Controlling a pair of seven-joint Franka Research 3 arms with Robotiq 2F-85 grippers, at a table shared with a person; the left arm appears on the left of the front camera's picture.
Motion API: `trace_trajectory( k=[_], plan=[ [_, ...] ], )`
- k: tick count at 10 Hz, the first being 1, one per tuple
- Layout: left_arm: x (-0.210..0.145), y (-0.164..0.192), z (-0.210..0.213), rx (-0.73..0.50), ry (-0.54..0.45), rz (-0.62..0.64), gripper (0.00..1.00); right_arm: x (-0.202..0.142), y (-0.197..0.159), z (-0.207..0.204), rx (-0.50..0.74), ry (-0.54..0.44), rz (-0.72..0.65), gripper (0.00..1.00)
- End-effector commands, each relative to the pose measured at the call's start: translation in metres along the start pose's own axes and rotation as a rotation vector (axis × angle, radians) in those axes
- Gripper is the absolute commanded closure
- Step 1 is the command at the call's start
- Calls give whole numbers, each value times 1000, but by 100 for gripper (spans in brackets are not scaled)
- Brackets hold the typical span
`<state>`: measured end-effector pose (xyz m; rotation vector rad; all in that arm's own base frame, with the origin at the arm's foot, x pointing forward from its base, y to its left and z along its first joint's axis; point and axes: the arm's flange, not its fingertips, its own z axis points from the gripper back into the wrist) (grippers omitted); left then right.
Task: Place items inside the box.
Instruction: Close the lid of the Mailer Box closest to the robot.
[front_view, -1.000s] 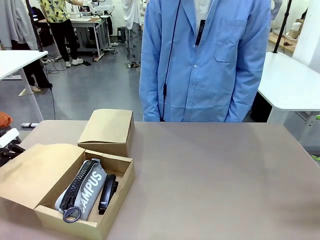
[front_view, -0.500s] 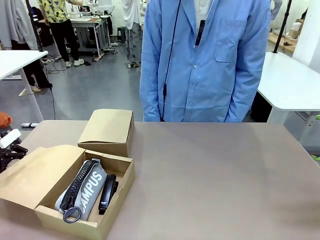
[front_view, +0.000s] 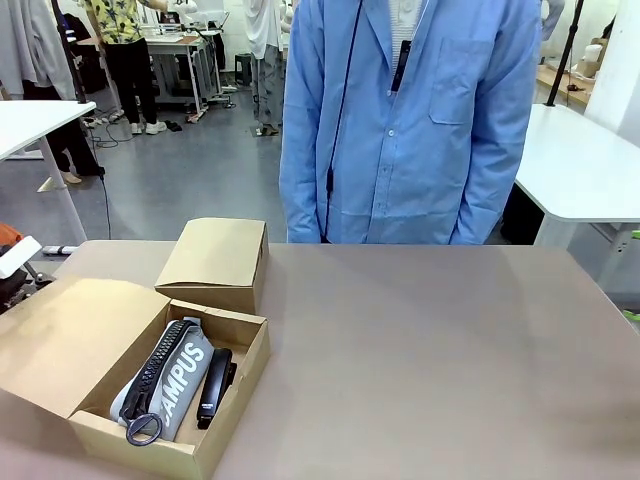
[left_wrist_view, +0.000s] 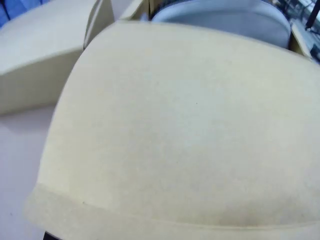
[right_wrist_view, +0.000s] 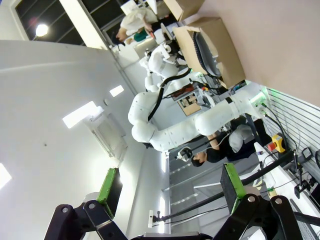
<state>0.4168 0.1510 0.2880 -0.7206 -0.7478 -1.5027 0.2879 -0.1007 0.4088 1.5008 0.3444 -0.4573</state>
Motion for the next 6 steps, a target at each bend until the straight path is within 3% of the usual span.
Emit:
trace_trajectory(
  k=[1,3,6],
  plan=[
    [21,-11,-6,60,-119,-37,0,-1,7,1,14,2,-17,0],
    [54,-19,3,124,-215,-62,0,-1,7,1,14,2,-17,0],
    [127,-38,4,22,-269,-156,0,-1,7,1,14,2,-17,0]
  ],
)
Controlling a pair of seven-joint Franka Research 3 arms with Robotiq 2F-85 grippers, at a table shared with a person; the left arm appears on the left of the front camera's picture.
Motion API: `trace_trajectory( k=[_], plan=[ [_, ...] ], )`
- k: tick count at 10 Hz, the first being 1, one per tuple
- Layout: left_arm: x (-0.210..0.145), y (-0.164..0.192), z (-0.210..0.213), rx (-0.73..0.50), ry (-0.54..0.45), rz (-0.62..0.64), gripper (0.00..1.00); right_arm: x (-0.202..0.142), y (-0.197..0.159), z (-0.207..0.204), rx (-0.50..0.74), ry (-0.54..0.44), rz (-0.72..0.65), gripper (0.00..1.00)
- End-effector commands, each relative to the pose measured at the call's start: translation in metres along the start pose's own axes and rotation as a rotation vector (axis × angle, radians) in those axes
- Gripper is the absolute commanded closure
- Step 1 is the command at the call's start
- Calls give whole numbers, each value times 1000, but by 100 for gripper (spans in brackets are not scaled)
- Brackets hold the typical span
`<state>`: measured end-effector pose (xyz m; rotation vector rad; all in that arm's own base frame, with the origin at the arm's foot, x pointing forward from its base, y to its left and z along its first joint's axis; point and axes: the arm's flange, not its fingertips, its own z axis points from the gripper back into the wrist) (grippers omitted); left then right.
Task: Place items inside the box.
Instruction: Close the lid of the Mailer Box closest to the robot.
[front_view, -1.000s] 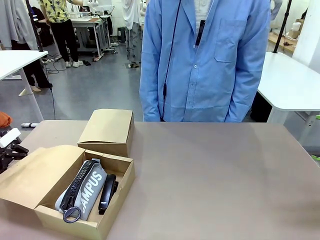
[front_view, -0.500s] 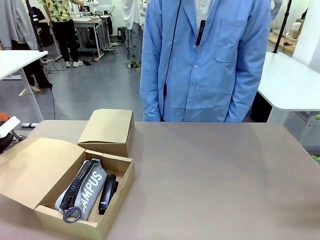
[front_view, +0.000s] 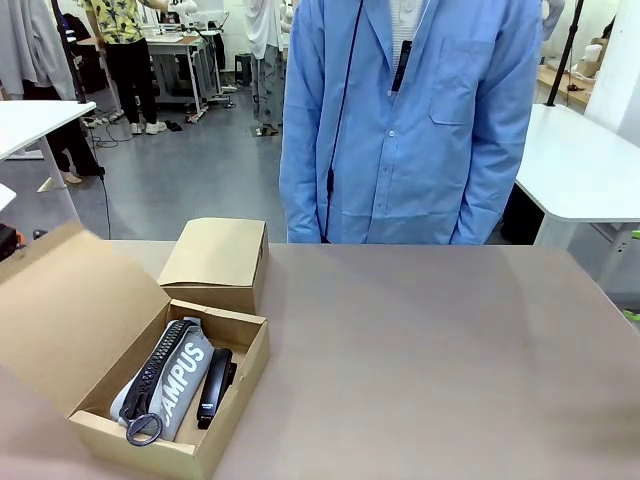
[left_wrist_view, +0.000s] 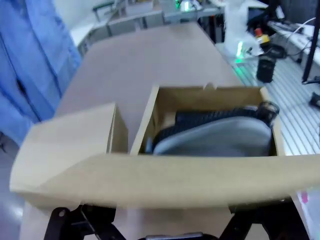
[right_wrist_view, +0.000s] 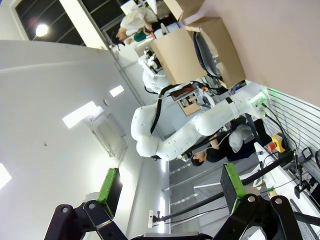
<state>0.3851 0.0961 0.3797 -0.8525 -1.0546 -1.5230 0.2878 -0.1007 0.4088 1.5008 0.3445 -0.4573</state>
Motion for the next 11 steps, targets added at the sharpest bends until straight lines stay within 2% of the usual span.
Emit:
trace_trajectory(
  k=[1,4,6,7,9,11],
  plan=[
    [34,-15,-27,-75,9,-41,0,-1,7,1,14,2,-17,0],
    [50,-27,-106,-237,-1,-89,0,-1,7,1,14,2,-17,0],
    [33,-41,-161,-269,22,-130,0,-1,7,1,14,2,-17,0],
    [18,-54,-184,-333,59,-116,0,-1,7,1,14,2,-17,0],
    [5,-67,-193,-358,141,-140,0,-1,7,1,14,2,-17,0],
    [9,-65,-184,-347,144,-135,0,-1,7,1,14,2,-17,0]
  ],
)
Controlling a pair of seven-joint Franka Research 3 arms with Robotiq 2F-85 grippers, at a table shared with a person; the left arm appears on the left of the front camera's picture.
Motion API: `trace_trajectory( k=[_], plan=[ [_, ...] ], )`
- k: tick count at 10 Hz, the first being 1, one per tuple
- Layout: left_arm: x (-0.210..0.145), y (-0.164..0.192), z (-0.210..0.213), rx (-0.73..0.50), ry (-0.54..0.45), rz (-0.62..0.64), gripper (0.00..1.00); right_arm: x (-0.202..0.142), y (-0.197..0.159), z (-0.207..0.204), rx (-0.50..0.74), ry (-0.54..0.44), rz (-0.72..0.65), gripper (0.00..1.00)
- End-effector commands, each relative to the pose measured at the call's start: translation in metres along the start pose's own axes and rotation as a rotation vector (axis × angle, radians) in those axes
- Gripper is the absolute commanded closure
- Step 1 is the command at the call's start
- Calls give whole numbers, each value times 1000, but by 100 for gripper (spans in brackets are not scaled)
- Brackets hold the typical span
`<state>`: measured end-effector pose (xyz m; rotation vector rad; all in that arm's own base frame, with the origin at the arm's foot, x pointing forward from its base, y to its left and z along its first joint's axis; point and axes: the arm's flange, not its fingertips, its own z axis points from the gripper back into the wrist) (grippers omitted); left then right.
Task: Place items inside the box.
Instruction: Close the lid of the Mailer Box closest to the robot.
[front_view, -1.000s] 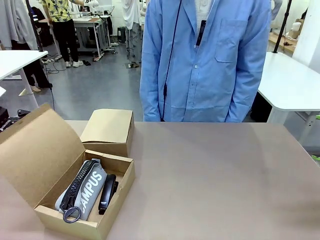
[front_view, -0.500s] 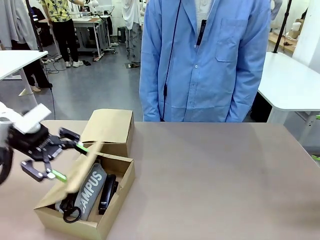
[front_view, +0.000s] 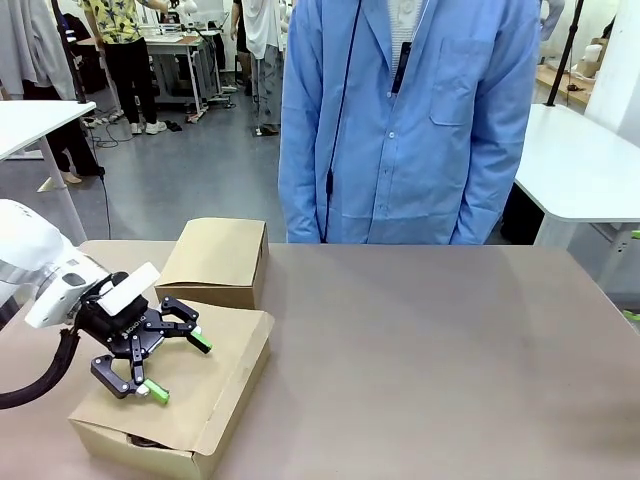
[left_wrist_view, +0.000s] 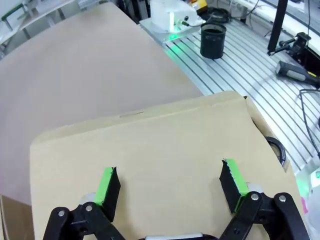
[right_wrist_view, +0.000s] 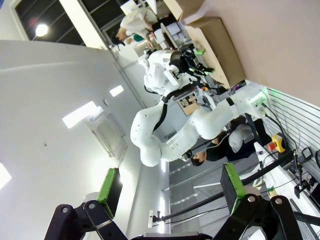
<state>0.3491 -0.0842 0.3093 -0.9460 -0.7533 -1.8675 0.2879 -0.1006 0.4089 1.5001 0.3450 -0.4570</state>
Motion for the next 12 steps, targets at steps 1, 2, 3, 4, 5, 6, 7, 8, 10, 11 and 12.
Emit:
trace_trajectory(
  k=[1,2,3,4,5,6,7,8,10,11,12],
  plan=[
    [8,-30,5,24,25,-20,0,-1,7,1,15,1,-16,0],
    [13,-32,12,29,10,-11,0,-1,7,1,15,1,-16,0],
    [30,-36,34,72,-33,-17,0,-1,7,1,15,1,-16,0],
    [47,-39,57,102,-109,-3,0,-1,7,1,15,1,-16,0],
    [63,-43,89,147,-213,21,0,-1,7,1,15,1,-16,0],
    [69,-51,119,151,-316,80,0,-1,7,1,15,1,-16,0],
    [68,-62,149,146,-386,162,0,-1,7,1,15,1,-16,0],
    [58,-79,182,143,-477,258,0,-1,7,1,15,1,-16,0],
    [27,-115,241,252,-693,478,0,-1,7,1,15,1,-16,0],
    [3,-132,264,268,-823,581,0,-1,7,1,15,1,-16,0],
    [-23,-148,279,323,-942,740,0,-1,7,1,15,1,-16,0]
  ],
)
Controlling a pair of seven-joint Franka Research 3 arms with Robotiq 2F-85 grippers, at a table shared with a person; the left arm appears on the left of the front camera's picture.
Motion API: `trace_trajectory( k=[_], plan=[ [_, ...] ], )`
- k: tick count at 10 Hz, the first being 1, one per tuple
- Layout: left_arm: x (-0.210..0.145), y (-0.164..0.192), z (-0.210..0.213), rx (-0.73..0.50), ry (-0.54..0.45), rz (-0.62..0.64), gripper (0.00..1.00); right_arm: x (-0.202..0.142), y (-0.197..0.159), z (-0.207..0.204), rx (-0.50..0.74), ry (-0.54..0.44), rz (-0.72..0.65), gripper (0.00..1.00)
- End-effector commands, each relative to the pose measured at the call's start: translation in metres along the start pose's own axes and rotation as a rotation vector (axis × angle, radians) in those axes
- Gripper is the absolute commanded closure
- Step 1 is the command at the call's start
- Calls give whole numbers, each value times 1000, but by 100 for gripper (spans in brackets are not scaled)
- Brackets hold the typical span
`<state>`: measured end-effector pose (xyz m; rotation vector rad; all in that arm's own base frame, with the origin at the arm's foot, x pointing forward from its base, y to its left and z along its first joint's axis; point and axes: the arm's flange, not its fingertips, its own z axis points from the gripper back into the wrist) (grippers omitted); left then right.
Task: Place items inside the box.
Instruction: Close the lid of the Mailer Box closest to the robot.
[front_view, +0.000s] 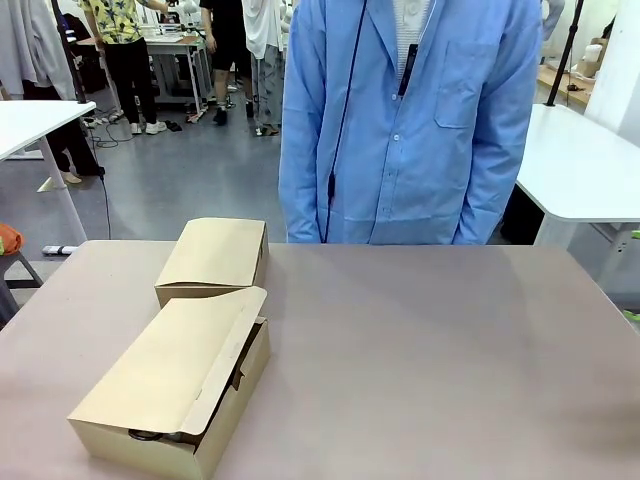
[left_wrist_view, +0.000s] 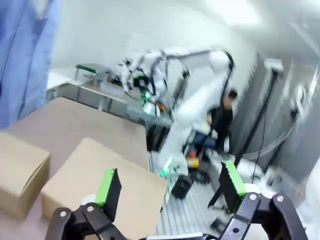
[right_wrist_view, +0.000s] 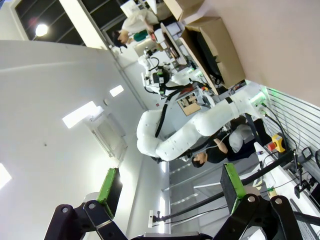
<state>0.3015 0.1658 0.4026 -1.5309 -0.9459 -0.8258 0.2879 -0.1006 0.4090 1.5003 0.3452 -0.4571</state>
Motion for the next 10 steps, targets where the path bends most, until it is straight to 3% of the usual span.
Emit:
trace_trajectory(
  k=[1,2,3,10],
  plan=[
    [16,0,58,105,-227,177,0,-1,7,1,15,1,-16,0],
    [4,6,74,107,-221,306,0,-1,7,1,15,1,-16,0],
    [-12,7,20,59,-89,116,0,-1,7,1,15,1,-16,0],
    [-12,7,20,59,-89,116,0,-1,7,1,15,1,-16,0]
  ],
)
